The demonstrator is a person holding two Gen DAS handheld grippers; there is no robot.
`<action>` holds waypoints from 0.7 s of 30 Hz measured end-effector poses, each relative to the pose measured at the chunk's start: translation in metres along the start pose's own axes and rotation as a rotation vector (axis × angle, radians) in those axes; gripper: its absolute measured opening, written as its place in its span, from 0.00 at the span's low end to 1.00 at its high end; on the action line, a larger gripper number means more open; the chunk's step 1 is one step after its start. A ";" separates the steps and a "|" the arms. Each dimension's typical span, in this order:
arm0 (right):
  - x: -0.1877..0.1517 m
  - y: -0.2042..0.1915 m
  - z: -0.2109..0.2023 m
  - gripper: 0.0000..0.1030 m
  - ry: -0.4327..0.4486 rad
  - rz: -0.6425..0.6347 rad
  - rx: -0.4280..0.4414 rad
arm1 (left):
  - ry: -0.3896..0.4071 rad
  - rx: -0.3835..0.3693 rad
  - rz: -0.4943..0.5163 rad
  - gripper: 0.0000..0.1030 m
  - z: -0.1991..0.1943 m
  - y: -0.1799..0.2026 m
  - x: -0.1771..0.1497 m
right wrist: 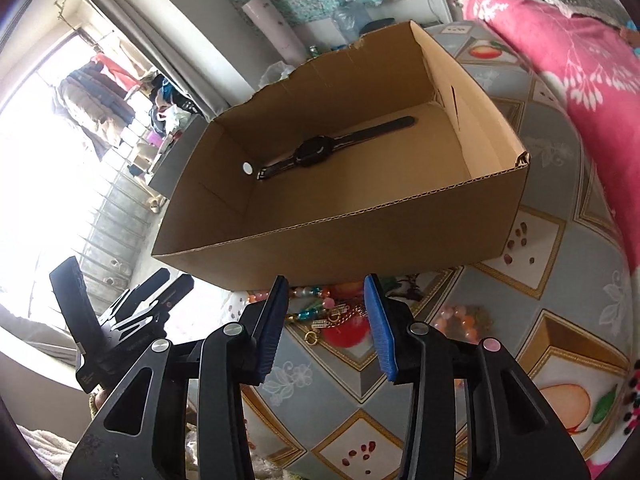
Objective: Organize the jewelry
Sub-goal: 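Open both tools to drop the watch into the box and withdraw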
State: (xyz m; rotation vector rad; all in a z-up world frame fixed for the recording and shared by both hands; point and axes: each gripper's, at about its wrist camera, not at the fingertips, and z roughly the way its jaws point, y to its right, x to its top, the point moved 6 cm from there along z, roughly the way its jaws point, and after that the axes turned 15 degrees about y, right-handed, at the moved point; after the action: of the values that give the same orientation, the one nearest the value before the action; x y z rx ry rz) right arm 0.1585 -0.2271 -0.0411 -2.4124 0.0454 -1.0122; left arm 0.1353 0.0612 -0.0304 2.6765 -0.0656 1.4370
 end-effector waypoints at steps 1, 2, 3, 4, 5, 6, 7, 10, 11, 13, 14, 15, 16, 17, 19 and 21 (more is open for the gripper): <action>-0.001 0.003 0.002 0.38 -0.003 -0.001 -0.016 | -0.003 0.003 -0.002 0.78 0.003 -0.001 0.000; -0.001 0.005 0.005 0.38 -0.008 -0.001 -0.026 | -0.007 -0.002 -0.010 0.79 0.005 -0.002 -0.001; -0.002 0.007 0.008 0.38 -0.016 0.004 -0.028 | -0.010 -0.008 -0.018 0.79 0.006 -0.003 0.000; -0.002 0.007 0.010 0.38 -0.019 0.005 -0.028 | -0.010 -0.011 -0.021 0.79 0.007 -0.003 0.000; -0.002 0.007 0.012 0.38 -0.022 0.003 -0.032 | -0.010 -0.013 -0.019 0.79 0.008 -0.003 0.000; -0.002 0.007 0.013 0.38 -0.023 -0.001 -0.036 | -0.008 -0.015 -0.019 0.80 0.008 -0.003 0.000; -0.001 0.007 0.014 0.38 -0.021 -0.005 -0.039 | -0.009 -0.017 -0.019 0.80 0.008 -0.004 0.000; 0.001 0.005 0.016 0.38 -0.010 -0.017 -0.043 | -0.009 -0.013 -0.018 0.80 0.009 -0.004 0.000; 0.002 0.005 0.017 0.38 -0.007 -0.019 -0.047 | -0.009 -0.012 -0.018 0.80 0.009 -0.004 0.000; 0.005 0.004 0.018 0.39 -0.005 -0.023 -0.053 | -0.009 -0.014 -0.023 0.80 0.011 -0.005 0.001; 0.005 0.004 0.019 0.39 -0.003 -0.026 -0.058 | -0.010 -0.019 -0.026 0.80 0.013 -0.005 0.001; 0.005 0.004 0.020 0.39 -0.002 -0.030 -0.064 | -0.012 -0.022 -0.029 0.80 0.014 -0.005 0.002; 0.006 0.003 0.020 0.39 -0.002 -0.034 -0.066 | -0.012 -0.021 -0.029 0.80 0.015 -0.004 0.003; 0.006 0.003 0.020 0.39 -0.001 -0.038 -0.066 | -0.010 -0.021 -0.026 0.80 0.015 -0.004 0.002; 0.006 0.002 0.019 0.39 0.006 -0.045 -0.072 | -0.009 -0.021 -0.019 0.80 0.017 -0.003 0.004; 0.006 0.002 0.019 0.39 0.012 -0.050 -0.074 | -0.009 -0.020 -0.018 0.80 0.018 -0.003 0.005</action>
State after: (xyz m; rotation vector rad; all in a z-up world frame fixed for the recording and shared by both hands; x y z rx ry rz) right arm 0.1760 -0.2215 -0.0489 -2.4858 0.0275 -1.0647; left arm 0.1535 0.0618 -0.0368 2.6614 -0.0562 1.4113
